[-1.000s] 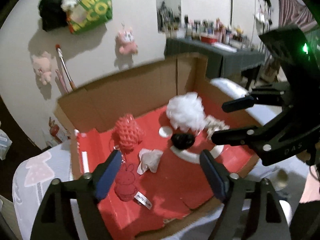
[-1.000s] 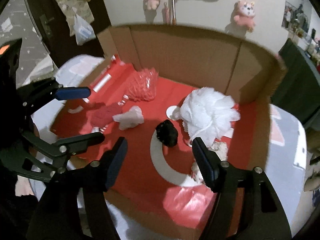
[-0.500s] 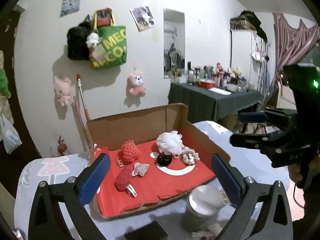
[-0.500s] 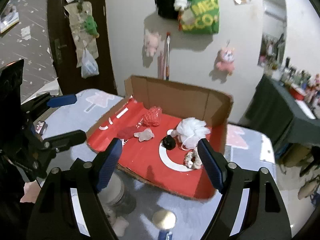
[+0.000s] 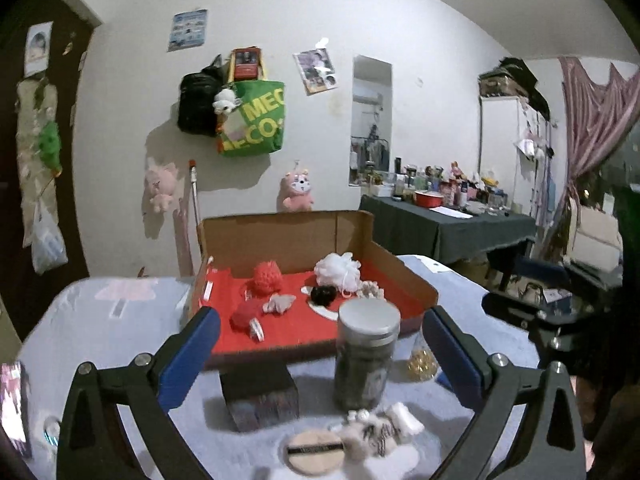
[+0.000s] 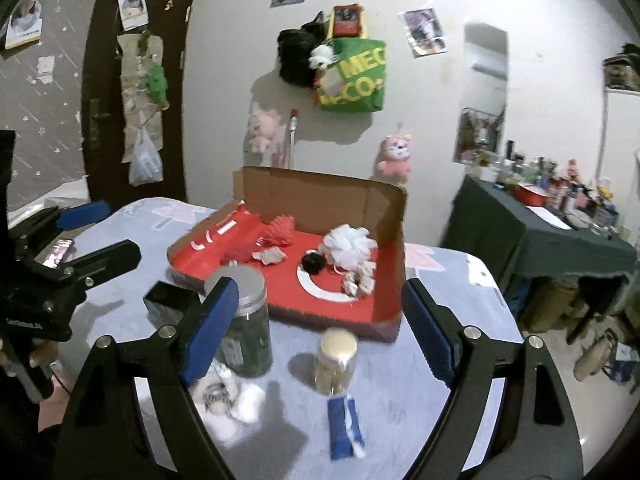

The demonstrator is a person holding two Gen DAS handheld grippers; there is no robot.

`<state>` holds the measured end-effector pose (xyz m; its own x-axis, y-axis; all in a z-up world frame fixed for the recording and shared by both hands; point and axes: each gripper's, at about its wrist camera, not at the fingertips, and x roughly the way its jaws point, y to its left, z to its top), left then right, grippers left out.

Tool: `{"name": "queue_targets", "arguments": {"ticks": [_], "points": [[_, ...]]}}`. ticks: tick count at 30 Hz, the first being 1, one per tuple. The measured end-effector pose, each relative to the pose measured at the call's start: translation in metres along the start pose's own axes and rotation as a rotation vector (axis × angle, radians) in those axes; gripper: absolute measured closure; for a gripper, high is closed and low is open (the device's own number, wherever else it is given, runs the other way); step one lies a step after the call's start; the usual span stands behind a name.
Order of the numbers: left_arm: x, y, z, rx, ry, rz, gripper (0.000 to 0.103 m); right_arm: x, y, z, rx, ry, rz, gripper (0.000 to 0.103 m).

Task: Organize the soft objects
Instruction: 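Withdraw both grippers from the box toward the remaining items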

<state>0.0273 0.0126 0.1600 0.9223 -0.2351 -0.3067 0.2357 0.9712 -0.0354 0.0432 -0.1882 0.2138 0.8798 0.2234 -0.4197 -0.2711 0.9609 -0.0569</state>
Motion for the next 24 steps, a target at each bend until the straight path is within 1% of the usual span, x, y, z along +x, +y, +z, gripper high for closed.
{"name": "queue_targets", "arguments": {"ticks": [3,6,8,10,13,17,20,24], "points": [[-0.005,-0.001,-0.019,-0.006,-0.015,0.031,0.0,-0.004,0.007,-0.024,0.022,-0.01,-0.024,0.019],[-0.008,-0.002,-0.037,-0.003,-0.011,0.06,0.0,-0.003,0.012,-0.047,0.032,-0.02,-0.047,0.019],[-0.006,-0.003,-0.05,0.006,0.003,0.067,0.0,0.0,0.014,-0.059,0.044,-0.015,-0.053,0.019],[-0.002,-0.003,-0.061,0.004,0.022,0.075,0.0,0.006,0.015,-0.072,0.067,0.001,-0.037,0.019],[0.008,0.002,-0.077,-0.008,0.07,0.089,0.0,0.011,0.02,-0.09,0.068,0.019,-0.046,0.019],[0.026,0.01,-0.094,-0.053,0.152,0.085,0.0,0.028,0.026,-0.106,0.084,0.074,-0.013,0.019],[0.036,0.013,-0.103,-0.042,0.195,0.105,0.0,0.038,0.027,-0.113,0.092,0.106,-0.001,0.019],[0.046,0.015,-0.11,-0.037,0.241,0.103,0.0,0.052,0.026,-0.118,0.113,0.147,0.027,0.019]]}}
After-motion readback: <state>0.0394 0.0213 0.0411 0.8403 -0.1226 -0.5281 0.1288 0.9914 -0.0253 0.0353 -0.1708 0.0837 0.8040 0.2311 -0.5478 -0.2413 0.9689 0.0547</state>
